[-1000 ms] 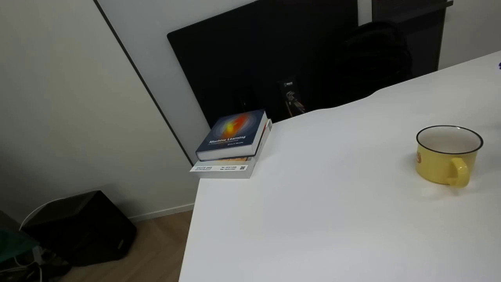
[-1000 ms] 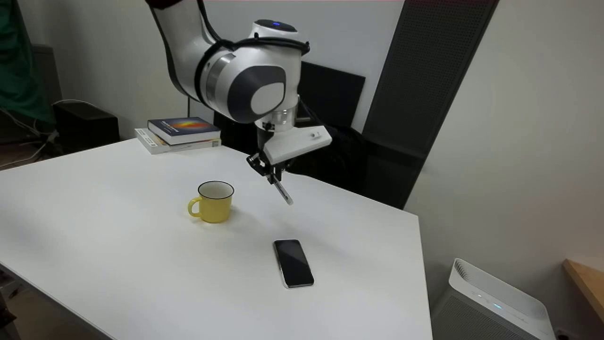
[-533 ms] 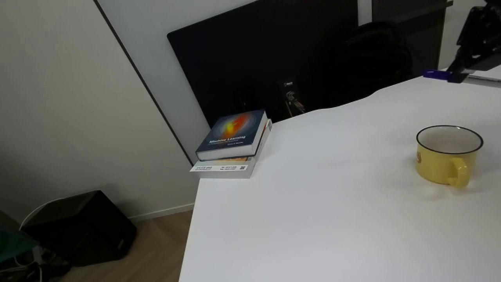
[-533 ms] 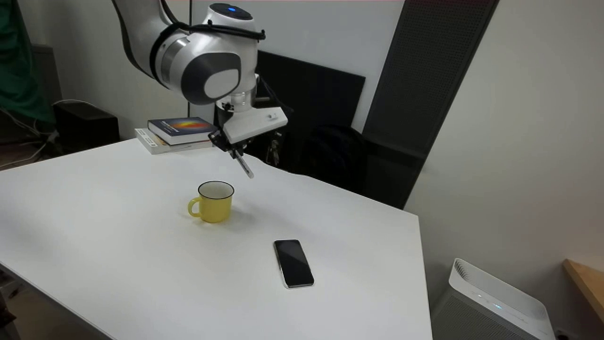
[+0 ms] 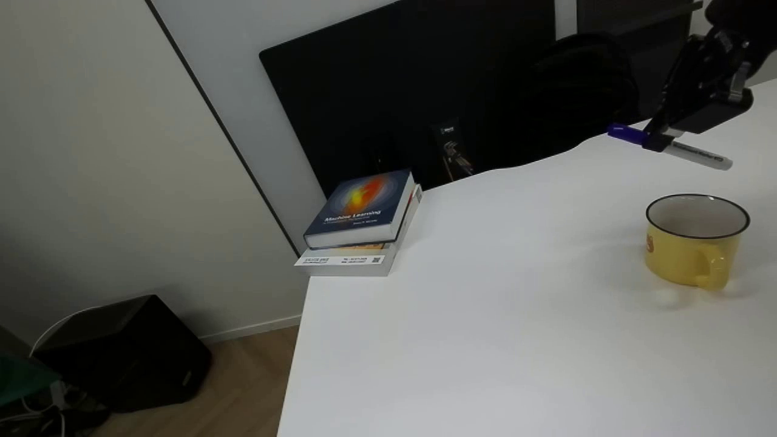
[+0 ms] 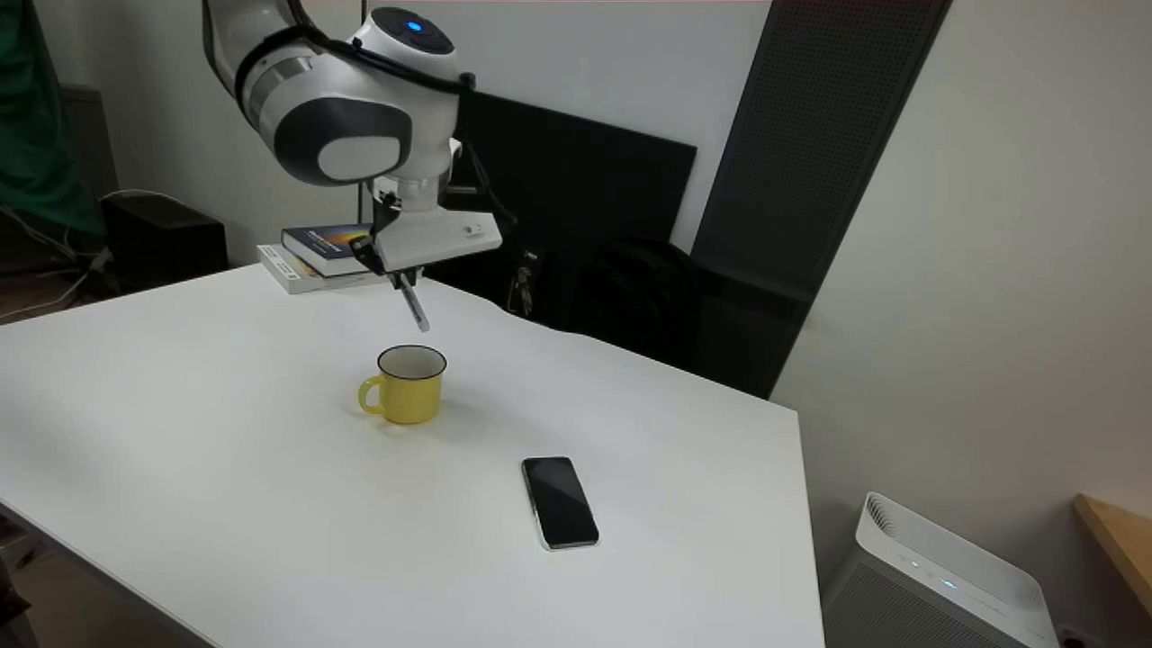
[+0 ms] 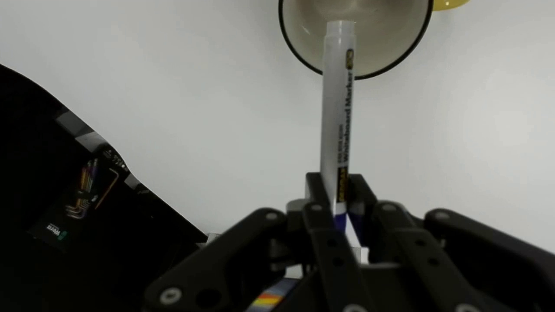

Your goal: Put the marker into the cup, put it back on the table then back into the cup again.

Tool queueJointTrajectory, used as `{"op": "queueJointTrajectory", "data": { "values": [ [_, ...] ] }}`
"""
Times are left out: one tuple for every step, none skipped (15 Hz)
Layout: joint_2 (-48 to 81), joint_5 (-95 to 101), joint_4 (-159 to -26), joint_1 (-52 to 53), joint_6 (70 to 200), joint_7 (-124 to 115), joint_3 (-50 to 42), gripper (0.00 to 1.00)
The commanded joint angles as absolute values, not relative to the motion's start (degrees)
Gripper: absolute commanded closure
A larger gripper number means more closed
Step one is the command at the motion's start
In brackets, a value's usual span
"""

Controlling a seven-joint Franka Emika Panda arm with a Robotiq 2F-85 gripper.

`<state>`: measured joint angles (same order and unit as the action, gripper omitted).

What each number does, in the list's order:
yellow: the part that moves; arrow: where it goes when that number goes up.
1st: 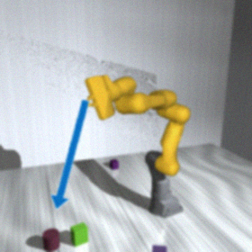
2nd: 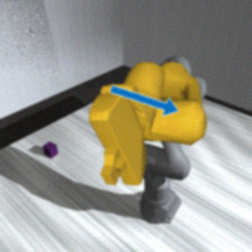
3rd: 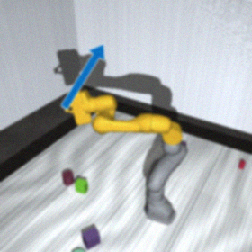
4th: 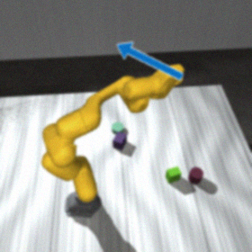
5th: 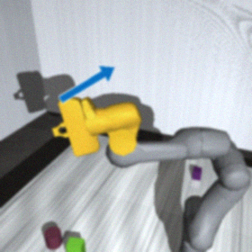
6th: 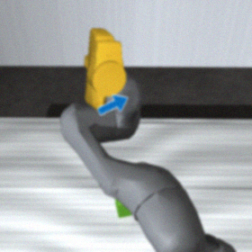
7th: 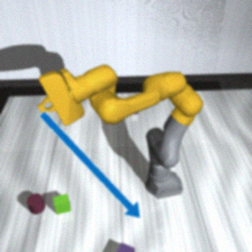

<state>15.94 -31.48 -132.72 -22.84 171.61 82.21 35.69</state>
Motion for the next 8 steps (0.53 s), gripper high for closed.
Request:
{"op": "queueJointTrajectory", "data": {
  "values": [
    [18.65, -37.63, -131.30, -28.45, 172.18, 87.76, 40.26, 0.95],
    [19.17, -38.88, -131.30, -29.63, 172.27, 88.86, 40.93, 0.95],
    [19.81, -40.21, -131.29, -30.99, 172.32, 90.02, 41.67, 0.95],
    [20.50, -41.57, -131.31, -32.38, 172.44, 91.31, 42.57, 0.95],
    [21.26, -42.98, -131.34, -33.63, 172.75, 92.40, 43.40, 0.95],
    [21.98, -44.05, -131.43, -34.58, 172.58, 93.04, 43.92, 0.95],
    [22.74, -44.94, -131.54, -35.29, 173.04, 93.77, 44.39, 0.95],
    [21.69, -46.25, -132.04, -37.13, 171.80, 94.49, 45.45, 0.95]
  ]
}}
